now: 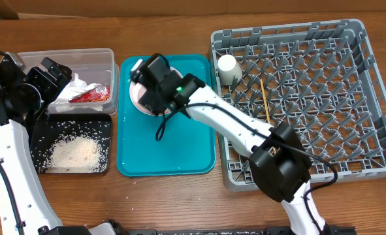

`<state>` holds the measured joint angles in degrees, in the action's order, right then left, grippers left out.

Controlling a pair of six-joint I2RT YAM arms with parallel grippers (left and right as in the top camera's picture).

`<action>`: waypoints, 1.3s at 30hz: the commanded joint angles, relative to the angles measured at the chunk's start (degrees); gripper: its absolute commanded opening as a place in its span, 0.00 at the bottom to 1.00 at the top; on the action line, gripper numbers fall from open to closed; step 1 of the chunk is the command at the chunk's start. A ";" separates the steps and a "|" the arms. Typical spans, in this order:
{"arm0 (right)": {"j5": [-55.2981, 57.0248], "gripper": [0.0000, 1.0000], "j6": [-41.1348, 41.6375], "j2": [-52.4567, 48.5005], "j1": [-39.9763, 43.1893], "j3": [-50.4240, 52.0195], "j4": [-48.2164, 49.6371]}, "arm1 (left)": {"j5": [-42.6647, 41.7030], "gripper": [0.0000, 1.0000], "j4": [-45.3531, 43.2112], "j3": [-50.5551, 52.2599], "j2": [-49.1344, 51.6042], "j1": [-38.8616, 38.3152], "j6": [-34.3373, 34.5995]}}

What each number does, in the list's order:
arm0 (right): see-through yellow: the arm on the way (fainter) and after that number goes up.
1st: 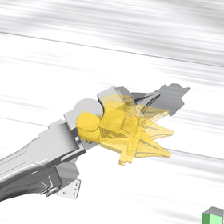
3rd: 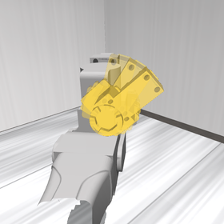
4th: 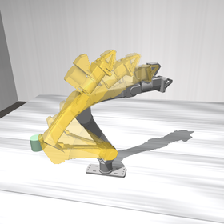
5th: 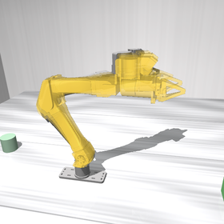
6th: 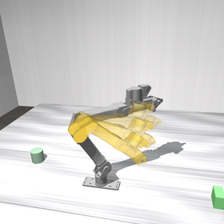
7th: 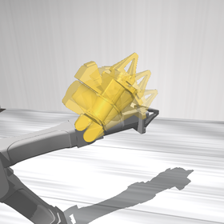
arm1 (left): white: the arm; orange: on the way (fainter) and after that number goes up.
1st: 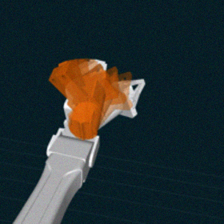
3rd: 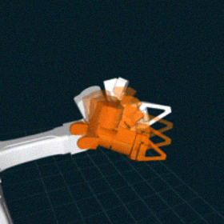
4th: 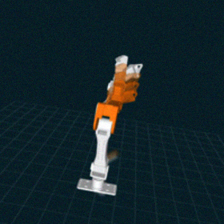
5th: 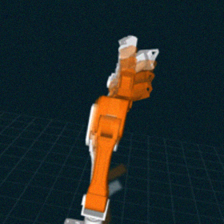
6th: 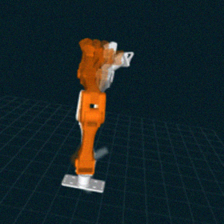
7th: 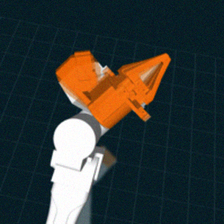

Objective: Sort waste into correct bins and load items into the dishwasher
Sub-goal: 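Lower the right gripper to the pink bowl rim and grip it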

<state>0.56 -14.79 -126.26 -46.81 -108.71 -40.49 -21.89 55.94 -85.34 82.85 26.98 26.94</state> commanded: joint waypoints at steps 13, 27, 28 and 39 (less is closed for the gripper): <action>-9.16 0.43 1.29 1.84 -0.79 8.28 8.28 | 0.00 1.00 -0.07 -1.49 -0.02 -0.37 0.52; -5.09 0.29 1.31 0.11 -0.59 10.99 11.06 | 0.02 1.00 -0.07 -1.49 -0.02 -0.37 0.52; -5.09 0.26 1.31 0.09 -0.59 10.99 11.04 | 0.02 1.00 -0.04 -1.49 -0.02 -0.37 0.52; -5.11 0.24 1.31 0.04 -0.59 10.99 8.85 | 0.02 1.00 -0.04 -1.49 -0.02 -0.37 0.52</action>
<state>-4.99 -13.54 -126.26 -47.66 -98.02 -31.29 -21.89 55.94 -85.34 82.85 26.98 26.94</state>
